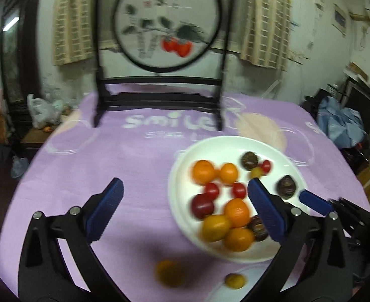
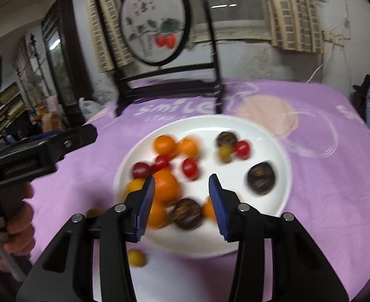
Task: Organize fruits
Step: 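Carry both fruits over the white plate and open both tools to release them, then grasp a small yellow fruit with the right tool while the left tool grasps a greenish-yellow fruit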
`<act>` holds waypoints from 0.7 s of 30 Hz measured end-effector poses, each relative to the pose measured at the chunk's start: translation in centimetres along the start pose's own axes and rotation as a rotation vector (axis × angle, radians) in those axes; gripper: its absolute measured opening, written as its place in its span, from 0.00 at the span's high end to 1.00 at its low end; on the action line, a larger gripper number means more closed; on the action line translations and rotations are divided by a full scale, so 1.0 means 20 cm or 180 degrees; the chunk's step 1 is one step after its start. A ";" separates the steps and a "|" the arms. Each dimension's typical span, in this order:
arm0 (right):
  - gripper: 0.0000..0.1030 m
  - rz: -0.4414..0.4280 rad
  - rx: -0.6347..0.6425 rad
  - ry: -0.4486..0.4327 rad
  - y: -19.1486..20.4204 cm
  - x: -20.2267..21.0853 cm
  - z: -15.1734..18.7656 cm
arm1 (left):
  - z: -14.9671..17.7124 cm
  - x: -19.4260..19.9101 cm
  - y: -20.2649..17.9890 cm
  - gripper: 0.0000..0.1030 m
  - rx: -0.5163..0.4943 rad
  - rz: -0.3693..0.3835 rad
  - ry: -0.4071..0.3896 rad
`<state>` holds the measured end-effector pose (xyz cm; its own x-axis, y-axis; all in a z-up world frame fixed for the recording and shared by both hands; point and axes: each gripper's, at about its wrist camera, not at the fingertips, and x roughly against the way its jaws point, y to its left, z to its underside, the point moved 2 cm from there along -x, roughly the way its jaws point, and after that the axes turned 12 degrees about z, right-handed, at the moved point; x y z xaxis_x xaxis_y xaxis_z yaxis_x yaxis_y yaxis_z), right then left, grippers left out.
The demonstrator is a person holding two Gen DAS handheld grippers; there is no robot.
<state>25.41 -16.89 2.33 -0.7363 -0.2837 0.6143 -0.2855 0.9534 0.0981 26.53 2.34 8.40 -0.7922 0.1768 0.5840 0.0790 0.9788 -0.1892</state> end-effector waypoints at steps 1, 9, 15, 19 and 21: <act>0.56 -0.0083 0.0025 0.0051 0.04 0.01 0.03 | 0.01 0.02 0.03 0.02 0.0030 -0.0041 0.0001; 0.56 -0.0250 0.0511 0.0450 0.29 0.00 0.24 | 0.27 0.06 0.40 0.02 0.0480 -0.0441 0.0212; 0.56 -0.0159 0.0688 0.0573 0.32 -0.06 0.31 | 0.30 0.11 0.43 0.02 0.0532 -0.0475 0.0201; 0.56 -0.0110 0.0807 0.0634 0.34 -0.09 0.36 | 0.32 0.12 0.39 0.02 0.0383 -0.0516 0.0200; 0.56 -0.0028 0.0863 0.0633 0.34 -0.12 0.38 | 0.33 0.11 0.36 0.02 0.0304 -0.0532 0.0218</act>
<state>20.64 -10.42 -4.38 -0.6064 -0.2408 0.7578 -0.4639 0.8812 -0.0913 21.33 9.19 3.17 -0.7463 0.0225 0.6652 -0.1106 0.9814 -0.1572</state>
